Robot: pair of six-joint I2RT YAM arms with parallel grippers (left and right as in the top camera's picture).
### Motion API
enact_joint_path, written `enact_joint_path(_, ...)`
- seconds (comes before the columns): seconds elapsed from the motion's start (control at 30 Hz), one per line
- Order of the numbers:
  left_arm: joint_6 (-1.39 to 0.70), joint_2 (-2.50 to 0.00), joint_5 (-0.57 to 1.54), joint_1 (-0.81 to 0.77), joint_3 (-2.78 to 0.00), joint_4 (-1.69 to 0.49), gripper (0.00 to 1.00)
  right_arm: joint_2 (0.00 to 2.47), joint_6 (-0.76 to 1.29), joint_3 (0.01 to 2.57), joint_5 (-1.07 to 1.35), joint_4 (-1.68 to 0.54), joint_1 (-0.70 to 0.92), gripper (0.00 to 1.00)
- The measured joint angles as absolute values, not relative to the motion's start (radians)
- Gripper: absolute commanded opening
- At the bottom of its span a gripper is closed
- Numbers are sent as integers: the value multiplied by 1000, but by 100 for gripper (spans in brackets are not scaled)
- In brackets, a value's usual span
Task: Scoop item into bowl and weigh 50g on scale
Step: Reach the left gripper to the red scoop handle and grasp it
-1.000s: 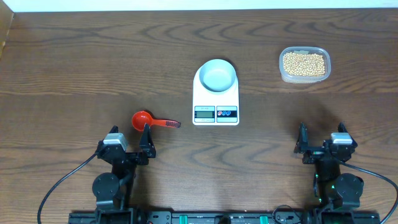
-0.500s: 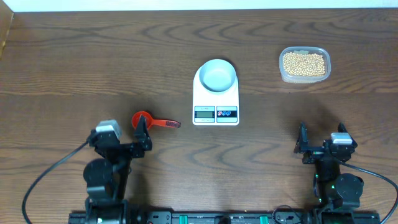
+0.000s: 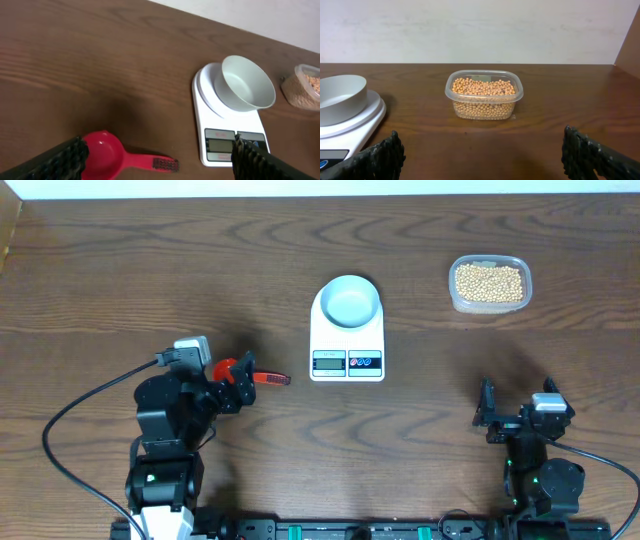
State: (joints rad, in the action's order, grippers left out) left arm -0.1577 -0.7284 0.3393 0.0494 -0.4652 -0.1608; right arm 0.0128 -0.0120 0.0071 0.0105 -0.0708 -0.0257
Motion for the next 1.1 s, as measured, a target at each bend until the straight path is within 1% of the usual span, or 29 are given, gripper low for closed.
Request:
enact_joint_path(0.13,-166,-740,357,49,-465,-121,93,13,-12,7,11,-71,-26,99)
enact_joint_path(0.3,-242,-740,352,49,-465,-50,93,13,-12,7,11,-71,-26,99)
enact_joint_path(0.43,-313,-740,278,49,-465,-47,93,13,-12,7,10,-71,-26,99)
enact_joint_path(0.73,-374,-741,176,49,-480,-71,93,13,-12,7,11,-71,-26,99)
enact_joint_path(0.87,-436,-745,130,49,-529,-196,93,13,-12,7,10,-70,-26,99)
enact_joint_path(1.0,-531,-745,53,49,-630,-443,93,13,-12,7,10,-70,-26,99)
enact_joint_path(1.1,-615,-746,4,49,-699,-564,94,13,-12,7,10,-70,-26,99)
